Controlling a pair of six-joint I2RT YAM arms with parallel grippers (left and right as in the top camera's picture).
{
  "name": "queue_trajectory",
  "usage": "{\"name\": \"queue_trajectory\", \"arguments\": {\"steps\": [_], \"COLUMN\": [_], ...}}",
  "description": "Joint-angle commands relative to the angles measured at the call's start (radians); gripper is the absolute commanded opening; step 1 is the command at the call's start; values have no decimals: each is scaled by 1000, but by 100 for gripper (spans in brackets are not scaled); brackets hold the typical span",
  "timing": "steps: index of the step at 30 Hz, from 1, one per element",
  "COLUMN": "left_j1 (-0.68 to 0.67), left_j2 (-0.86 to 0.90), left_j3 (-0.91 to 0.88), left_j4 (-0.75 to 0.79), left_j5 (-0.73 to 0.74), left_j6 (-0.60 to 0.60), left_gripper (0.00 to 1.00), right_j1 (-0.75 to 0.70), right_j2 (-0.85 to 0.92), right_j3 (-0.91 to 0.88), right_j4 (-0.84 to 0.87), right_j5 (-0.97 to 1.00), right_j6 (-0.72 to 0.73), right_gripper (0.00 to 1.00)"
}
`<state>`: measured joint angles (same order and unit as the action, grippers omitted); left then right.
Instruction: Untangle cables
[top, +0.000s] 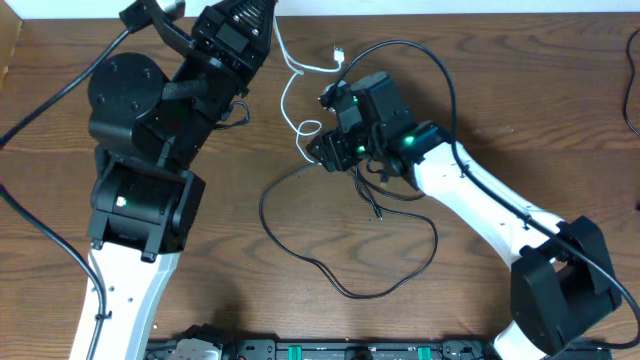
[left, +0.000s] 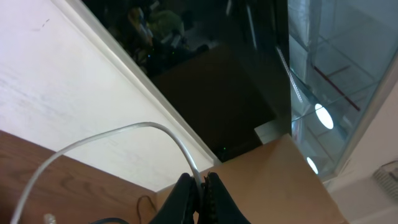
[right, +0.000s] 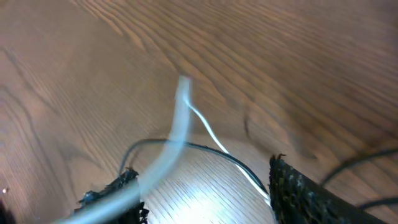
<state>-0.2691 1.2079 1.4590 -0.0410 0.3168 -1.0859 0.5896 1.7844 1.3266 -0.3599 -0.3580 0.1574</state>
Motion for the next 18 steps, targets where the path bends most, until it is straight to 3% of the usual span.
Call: {"name": "queue_trajectory", "arguments": {"steps": [1,8,14,18], "left_j1": [5,5,5,5], "left_j2": [-10,-10,-10,-9], "left_j3": [10,10,10,10], "left_j4": [14,24,24,23], "left_j5": [12,12,12,12], "left_j6": [-46,-46,-45,-37], "left_gripper": [8,8,8,8], "right_j1": [29,58,80,81], "right_j2": [26,140,253,282], "right_j3": [-7,-7,-6,-6], "right_j4": [30,164,307,313], "right_j5": [21,53,53,53], "right_j6": [34,154,165,182], "right_gripper": [61,59,61,48]}}
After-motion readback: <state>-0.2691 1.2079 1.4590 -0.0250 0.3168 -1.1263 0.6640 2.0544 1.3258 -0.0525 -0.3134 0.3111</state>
